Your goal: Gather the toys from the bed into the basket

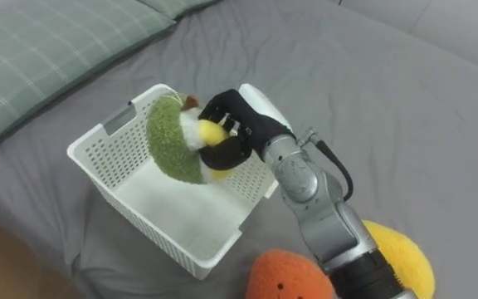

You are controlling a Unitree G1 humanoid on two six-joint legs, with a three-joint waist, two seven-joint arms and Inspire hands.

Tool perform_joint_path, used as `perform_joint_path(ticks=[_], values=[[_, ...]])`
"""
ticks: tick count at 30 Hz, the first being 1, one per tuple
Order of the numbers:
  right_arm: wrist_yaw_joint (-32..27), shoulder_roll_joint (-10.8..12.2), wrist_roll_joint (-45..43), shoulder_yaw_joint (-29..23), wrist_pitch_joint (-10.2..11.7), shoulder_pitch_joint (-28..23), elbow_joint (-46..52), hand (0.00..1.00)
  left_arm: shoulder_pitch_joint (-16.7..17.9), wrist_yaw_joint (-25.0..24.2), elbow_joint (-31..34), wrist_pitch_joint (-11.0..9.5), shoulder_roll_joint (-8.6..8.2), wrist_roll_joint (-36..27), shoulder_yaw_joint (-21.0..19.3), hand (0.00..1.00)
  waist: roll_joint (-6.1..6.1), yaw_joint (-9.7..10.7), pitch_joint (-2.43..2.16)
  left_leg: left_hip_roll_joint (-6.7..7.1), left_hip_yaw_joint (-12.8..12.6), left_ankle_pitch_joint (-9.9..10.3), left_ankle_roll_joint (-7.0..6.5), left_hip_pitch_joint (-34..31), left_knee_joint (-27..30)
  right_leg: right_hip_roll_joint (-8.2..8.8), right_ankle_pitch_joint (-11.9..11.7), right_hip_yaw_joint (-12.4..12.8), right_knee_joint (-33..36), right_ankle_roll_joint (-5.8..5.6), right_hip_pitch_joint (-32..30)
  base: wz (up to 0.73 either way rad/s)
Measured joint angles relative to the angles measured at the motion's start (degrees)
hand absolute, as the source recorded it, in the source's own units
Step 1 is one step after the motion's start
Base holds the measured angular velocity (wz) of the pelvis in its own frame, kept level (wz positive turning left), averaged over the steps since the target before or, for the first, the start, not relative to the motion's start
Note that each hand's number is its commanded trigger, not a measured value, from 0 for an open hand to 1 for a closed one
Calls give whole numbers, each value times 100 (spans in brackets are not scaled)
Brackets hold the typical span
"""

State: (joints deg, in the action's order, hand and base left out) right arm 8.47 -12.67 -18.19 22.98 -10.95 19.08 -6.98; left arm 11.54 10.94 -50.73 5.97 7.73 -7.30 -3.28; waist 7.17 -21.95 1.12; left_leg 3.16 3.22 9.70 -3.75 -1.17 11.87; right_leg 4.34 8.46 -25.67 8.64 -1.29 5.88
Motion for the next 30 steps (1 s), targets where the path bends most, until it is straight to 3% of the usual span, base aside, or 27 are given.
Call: perform_joint_path(ticks=[10, 19, 23, 30], values=[[41, 33, 2, 48, -48, 1, -211, 0, 0, -37, -41, 2, -9, 3, -139, 0, 47, -48, 15, 62, 72, -37, -27, -38, -4, 56, 15, -116, 4, -25, -3, 5], [39, 28, -83, -17, -37, 0, -213, 0, 1, -165, -95, 21, -33, 6, -280, 0, 80, 3, -5, 57, 37, -46, -32, -14, -23, 56, 16, -50, 4, -28, -4, -3], [28, 27, -34, -187, 92, 1, -386, 0, 1, -167, -102, -9, -31, 8, -292, 0, 87, 108, 6, 57, 8, -52, -37, -6, -18, 55, 14, 33, 4, -31, -2, -3], [-69, -80, -107, -425, 103, 0, -424, 0, -19, -189, -91, -7, -20, 24, -216, 0, 65, 400, 26, 42, -125, -47, -45, -3, -25, 50, 9, 202, 10, -38, -53, -8]])
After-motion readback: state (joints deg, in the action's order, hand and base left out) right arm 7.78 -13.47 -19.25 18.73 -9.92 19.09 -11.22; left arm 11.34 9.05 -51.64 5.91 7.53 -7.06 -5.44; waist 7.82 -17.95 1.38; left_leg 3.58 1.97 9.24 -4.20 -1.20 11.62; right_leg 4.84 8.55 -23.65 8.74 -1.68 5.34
